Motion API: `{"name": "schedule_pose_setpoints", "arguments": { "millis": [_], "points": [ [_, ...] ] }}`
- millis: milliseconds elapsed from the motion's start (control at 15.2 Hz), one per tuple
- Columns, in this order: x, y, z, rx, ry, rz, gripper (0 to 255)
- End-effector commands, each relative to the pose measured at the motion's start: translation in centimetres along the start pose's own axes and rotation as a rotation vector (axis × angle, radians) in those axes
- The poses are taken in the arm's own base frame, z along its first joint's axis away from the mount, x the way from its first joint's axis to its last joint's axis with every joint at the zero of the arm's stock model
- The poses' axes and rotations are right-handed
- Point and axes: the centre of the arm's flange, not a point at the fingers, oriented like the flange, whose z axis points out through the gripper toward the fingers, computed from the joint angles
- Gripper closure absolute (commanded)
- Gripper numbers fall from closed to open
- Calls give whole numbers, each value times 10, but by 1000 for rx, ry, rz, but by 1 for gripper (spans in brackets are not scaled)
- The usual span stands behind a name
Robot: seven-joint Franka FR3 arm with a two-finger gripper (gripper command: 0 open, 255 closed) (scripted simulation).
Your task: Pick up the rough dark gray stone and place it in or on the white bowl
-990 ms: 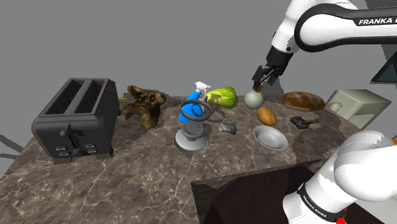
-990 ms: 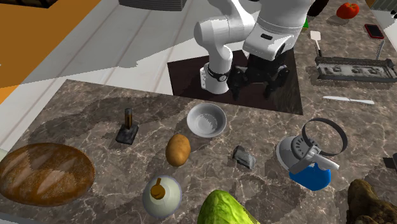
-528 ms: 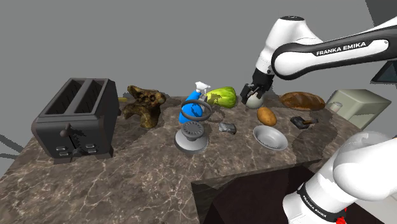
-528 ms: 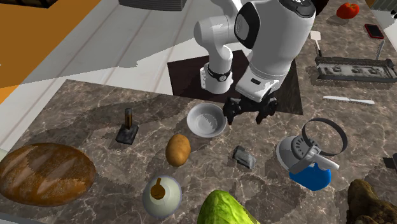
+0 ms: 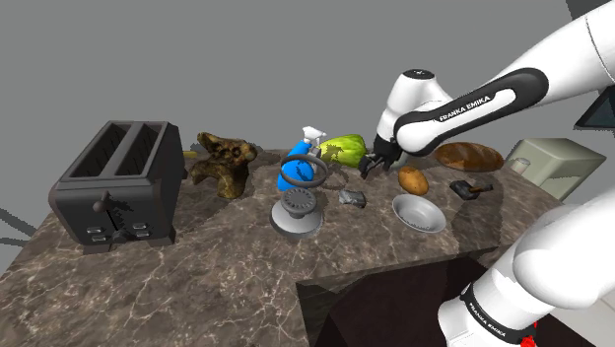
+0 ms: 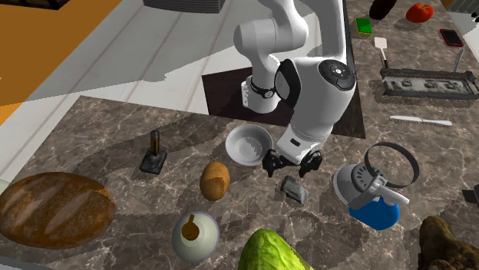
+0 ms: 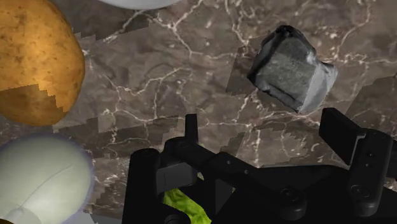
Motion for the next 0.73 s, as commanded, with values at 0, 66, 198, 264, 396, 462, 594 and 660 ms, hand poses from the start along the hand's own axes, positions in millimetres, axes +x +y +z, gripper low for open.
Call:
{"name": "schedule_pose_setpoints", "arguments": {
  "millis": [0, 66, 198, 264, 396, 462, 594, 660],
  "points": [
    [3, -1, 18, -2, 1, 5, 0],
    [3, -1, 23, -2, 1, 5, 0],
    [3, -1, 34, -2, 1, 5, 0],
    [3, -1, 39, -2, 1, 5, 0],
    [3, -1, 50, -2, 1, 5, 0],
    [3, -1, 53, -2, 1, 5, 0],
    [3, -1, 53, -2, 1, 5, 0],
    [3, -1, 53, -2, 1, 5, 0]
  ]
}}
